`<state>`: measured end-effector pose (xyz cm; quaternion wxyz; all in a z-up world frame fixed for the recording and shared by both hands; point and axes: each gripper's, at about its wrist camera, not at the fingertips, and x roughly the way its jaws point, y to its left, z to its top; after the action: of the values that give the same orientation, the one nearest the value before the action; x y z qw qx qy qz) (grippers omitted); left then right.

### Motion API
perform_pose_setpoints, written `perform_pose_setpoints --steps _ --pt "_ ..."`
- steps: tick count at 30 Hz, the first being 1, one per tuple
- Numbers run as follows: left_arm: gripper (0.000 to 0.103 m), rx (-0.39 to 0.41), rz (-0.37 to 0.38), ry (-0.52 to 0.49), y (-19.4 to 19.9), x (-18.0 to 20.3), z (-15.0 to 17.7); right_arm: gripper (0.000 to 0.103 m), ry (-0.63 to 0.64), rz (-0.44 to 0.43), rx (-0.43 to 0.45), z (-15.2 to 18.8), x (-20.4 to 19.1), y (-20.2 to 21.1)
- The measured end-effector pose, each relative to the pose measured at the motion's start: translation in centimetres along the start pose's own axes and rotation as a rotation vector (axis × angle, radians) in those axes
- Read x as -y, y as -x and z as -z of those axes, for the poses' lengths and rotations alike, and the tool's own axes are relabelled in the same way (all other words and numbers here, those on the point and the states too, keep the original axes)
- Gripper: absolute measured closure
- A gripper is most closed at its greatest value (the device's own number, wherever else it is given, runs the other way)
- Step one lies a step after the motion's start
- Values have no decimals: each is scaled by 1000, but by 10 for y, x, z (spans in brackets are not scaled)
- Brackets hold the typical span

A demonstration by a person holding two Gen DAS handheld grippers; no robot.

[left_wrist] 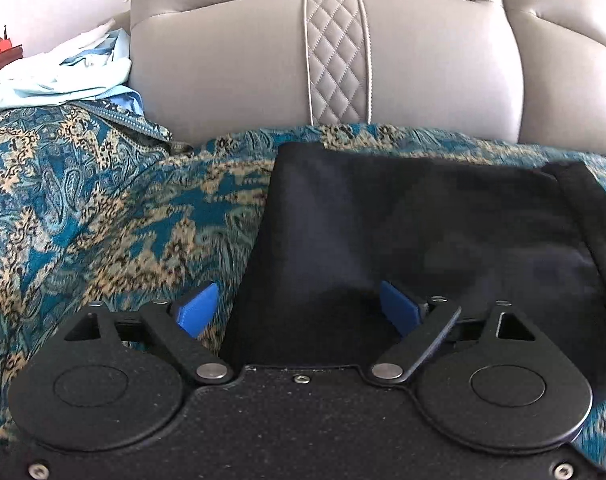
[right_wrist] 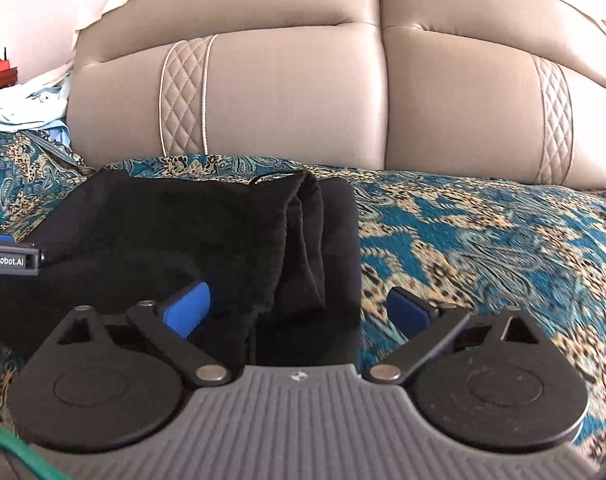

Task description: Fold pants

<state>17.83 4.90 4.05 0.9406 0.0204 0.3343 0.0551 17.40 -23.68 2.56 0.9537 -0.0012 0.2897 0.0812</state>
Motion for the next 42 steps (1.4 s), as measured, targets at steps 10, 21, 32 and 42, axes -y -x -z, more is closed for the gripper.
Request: perform_pose_setpoints --steps 10,21,32,42 --pt "11 18 7 9 42 1 30 0 -114 28 56 30 11 37" --pt "7 20 12 -9 77 13 62 0 -57 -35 113 59 -21 69" --pt "2 -4 9 -34 82 23 84 0 41 -30 89 70 -52 60" --pt "0 -32 59 58 72 9 84 0 86 6 95 78 -65 49"
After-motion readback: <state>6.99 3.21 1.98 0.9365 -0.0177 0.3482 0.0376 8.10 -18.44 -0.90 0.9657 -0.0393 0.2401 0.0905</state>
